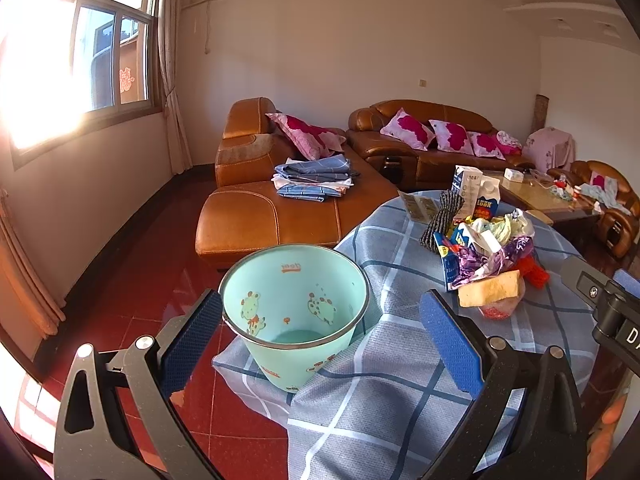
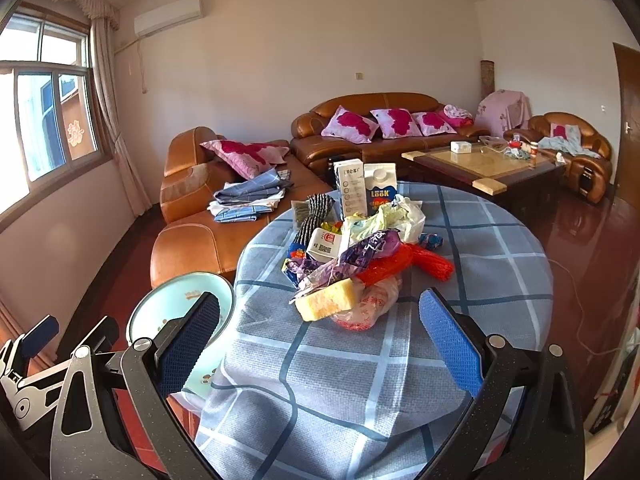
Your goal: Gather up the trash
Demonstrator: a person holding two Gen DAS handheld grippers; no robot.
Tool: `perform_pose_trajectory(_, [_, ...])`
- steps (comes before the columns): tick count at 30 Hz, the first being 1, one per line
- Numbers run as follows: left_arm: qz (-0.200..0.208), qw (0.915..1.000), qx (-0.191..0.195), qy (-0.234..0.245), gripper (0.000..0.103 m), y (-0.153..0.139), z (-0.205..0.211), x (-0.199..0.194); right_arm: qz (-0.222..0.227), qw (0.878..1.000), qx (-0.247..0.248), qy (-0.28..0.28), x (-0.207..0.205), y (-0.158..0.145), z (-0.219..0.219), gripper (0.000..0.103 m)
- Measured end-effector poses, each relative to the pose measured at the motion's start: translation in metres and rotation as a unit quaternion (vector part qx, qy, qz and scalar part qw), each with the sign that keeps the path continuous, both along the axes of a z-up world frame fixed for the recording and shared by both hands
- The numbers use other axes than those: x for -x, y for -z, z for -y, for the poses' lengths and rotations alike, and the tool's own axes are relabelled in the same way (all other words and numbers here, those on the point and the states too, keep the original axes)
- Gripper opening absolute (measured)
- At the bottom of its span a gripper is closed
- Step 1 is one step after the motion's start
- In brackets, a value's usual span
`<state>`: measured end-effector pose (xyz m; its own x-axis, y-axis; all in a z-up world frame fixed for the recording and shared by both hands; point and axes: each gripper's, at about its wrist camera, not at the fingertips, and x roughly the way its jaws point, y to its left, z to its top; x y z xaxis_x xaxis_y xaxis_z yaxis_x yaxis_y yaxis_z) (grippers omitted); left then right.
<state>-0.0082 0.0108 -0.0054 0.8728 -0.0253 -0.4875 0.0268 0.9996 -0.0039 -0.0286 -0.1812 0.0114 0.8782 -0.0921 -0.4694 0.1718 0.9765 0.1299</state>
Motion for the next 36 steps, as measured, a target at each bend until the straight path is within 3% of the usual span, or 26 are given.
perform_pose_trajectory(36, [0.001, 1.0000, -0.004, 0.000, 0.097, -0.0024, 0.0050, 0.0000, -0.001, 1.000, -0.002, -0.004, -0.0001, -0.0007, -0.0010, 0.098])
